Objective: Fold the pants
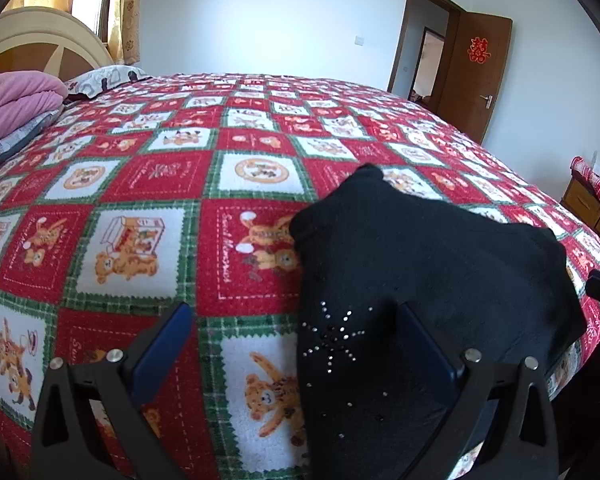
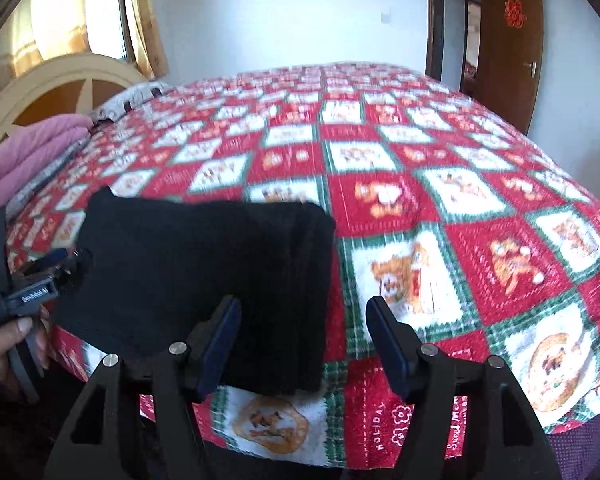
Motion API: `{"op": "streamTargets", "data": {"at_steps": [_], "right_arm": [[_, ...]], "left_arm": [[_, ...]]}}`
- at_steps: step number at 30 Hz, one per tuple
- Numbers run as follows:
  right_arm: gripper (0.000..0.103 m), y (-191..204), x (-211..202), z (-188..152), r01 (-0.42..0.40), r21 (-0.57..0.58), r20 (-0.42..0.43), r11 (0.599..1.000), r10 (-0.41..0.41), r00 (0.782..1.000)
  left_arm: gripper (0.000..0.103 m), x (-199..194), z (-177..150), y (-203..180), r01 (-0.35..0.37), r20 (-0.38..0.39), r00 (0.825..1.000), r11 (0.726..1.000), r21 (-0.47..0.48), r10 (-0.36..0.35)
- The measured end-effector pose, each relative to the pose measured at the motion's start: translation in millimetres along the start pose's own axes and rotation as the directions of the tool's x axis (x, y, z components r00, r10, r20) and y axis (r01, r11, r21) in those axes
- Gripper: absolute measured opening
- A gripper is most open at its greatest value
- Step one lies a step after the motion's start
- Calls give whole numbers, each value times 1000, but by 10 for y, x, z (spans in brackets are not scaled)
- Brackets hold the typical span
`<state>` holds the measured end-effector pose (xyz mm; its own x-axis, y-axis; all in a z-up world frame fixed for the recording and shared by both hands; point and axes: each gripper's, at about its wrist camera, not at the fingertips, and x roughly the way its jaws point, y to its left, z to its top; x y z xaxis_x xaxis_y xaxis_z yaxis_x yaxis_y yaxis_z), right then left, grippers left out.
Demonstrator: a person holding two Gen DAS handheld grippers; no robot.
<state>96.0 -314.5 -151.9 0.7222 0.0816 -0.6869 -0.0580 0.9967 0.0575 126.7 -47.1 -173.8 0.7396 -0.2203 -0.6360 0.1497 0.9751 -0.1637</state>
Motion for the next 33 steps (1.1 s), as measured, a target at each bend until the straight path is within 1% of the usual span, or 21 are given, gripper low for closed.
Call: {"op": "streamTargets", "data": {"at_steps": [2, 6, 9, 11, 13, 15, 19, 21, 23, 26, 28, 31, 33], "right_arm": [[65, 57, -63, 27, -6, -17, 22, 1000, 6, 1000], [65, 122, -76, 33, -13, -27, 34, 1000, 14, 999], [66, 131, -20, 40, -7, -26, 26, 1000, 8, 1000], [67, 99, 46, 59, -9, -10, 32, 1000, 9, 999], [67, 54, 168, 100, -15, 19, 20, 1000, 14, 1000], [67, 49, 292, 150, -43, 30, 3, 999, 43, 999], [67, 152, 459, 232, -28, -8, -10, 1000, 28, 1000], [67, 163, 567, 233, 8, -29, -33, 1000, -9, 999], [68, 89, 675, 215, 4, -7, -59, 1000, -4, 998], [69, -32, 712, 223, -23, 30, -78, 999, 25, 997], [69, -109, 711, 214, -54, 71, -88, 996, 60, 994], [69, -129, 663, 184, -61, 75, -70, 995, 66, 995], [69, -108, 634, 170, -46, 66, -65, 997, 51, 997]], "left_arm": [[103, -26, 8, -10, -4, 9, 1000, 1000, 3, 4], [103, -108, 38, -38, -6, 43, 999, 1000, 18, 6], [103, -121, 54, -39, -16, 62, 998, 999, 29, 14], [103, -73, 50, -22, -24, 47, 999, 999, 30, 23], [103, -5, 34, -3, -31, 26, 999, 999, 28, 30], [103, 20, 15, 3, -35, 17, 999, 999, 28, 35], [103, 52, 1, -11, -40, 12, 999, 998, 40, 40], [103, 74, -9, -22, -38, 9, 999, 998, 43, 38], [103, 87, -15, -31, -34, 6, 999, 998, 43, 34], [103, 93, -8, -36, -25, 4, 1000, 999, 40, 25], [103, 93, 6, -56, -14, -1, 1000, 999, 41, 14], [103, 92, 12, -119, -17, 4, 1000, 998, 67, 16], [103, 104, 28, -150, 4, 0, 1000, 998, 65, -4]]}}
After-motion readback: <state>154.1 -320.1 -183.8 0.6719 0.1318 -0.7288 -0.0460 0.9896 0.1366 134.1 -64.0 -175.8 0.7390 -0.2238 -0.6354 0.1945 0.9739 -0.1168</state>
